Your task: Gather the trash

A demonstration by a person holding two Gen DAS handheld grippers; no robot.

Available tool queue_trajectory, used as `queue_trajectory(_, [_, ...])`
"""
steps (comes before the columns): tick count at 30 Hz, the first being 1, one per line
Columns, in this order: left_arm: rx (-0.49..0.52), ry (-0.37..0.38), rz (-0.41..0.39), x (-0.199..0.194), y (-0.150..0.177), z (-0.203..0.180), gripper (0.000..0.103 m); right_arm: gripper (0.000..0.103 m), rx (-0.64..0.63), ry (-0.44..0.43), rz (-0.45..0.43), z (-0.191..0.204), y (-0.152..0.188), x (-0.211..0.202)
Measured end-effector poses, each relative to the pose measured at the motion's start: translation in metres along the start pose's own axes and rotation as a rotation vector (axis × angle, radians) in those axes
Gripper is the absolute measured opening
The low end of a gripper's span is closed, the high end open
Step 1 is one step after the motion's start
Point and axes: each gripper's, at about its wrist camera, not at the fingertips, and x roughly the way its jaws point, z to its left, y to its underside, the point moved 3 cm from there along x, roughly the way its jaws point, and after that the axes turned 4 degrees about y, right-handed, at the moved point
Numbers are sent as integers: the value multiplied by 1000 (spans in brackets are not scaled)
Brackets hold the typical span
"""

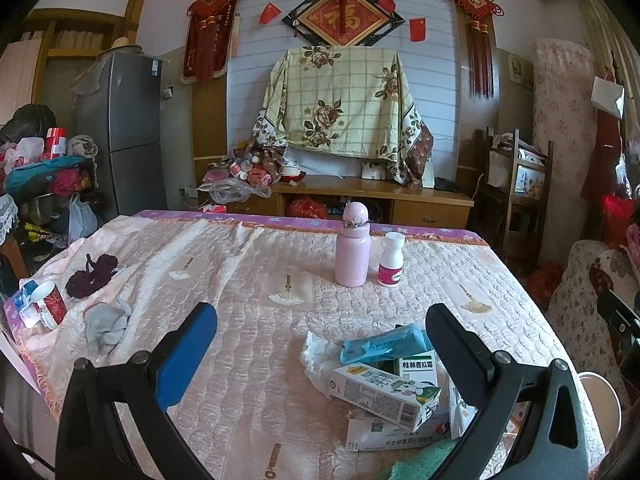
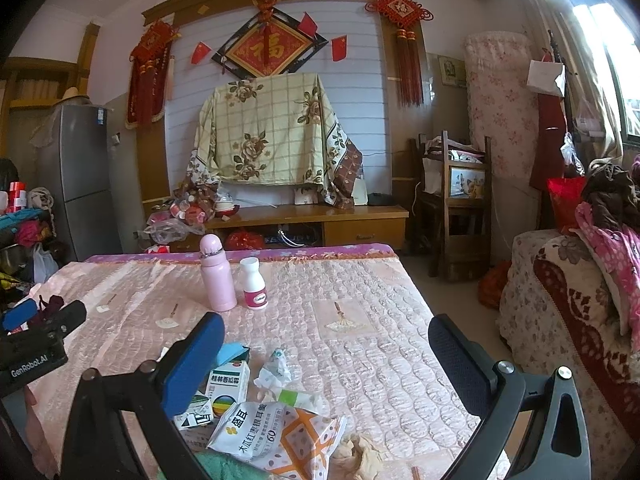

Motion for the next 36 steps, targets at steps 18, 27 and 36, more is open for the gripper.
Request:
queue_trajectory(18, [-4,-3,18,6,2,0,103,103,-6,14,16,0,4,8])
queue_trajectory(27, [-4,-9,41,12,6,1,103,103,-9,18,23,-1,5,10])
queue_trajectory(36, [8,-13,52,14,9,0,103,103,-14,22,34,-5,8,14])
